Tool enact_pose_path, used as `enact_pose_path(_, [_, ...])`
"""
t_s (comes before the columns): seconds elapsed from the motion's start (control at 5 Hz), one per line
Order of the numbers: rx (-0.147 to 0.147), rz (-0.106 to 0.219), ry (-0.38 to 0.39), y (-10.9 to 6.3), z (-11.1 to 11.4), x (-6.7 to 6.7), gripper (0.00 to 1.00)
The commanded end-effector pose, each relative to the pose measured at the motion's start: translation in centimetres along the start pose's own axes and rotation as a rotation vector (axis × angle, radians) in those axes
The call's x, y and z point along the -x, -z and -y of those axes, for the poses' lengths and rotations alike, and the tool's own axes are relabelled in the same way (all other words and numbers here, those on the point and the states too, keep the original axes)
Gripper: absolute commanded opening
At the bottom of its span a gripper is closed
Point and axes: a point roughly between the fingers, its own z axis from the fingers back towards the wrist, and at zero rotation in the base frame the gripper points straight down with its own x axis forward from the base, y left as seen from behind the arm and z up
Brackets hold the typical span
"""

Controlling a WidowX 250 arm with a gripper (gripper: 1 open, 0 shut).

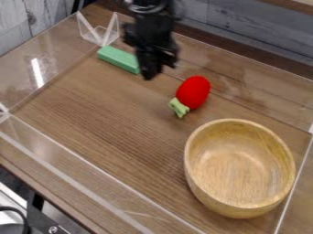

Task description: Move the red object to the left side of the table

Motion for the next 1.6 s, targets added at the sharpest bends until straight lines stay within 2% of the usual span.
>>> enact_pose_path(0.0, [-0.043, 0.055, -0.039, -1.4, -4.0, -0.1, 0.00])
enact_pose_path(0.6, [0.006, 0.054, 0.115, -0.2, 4.8, -3.6, 0.00])
enact_pose_path(0.8, [0.013, 0.059, 0.130, 0.1, 5.7, -4.3, 0.00])
enact_pose_path(1.4, [0.015, 0.125, 0.113, -3.3, 4.6, -4.2, 0.00])
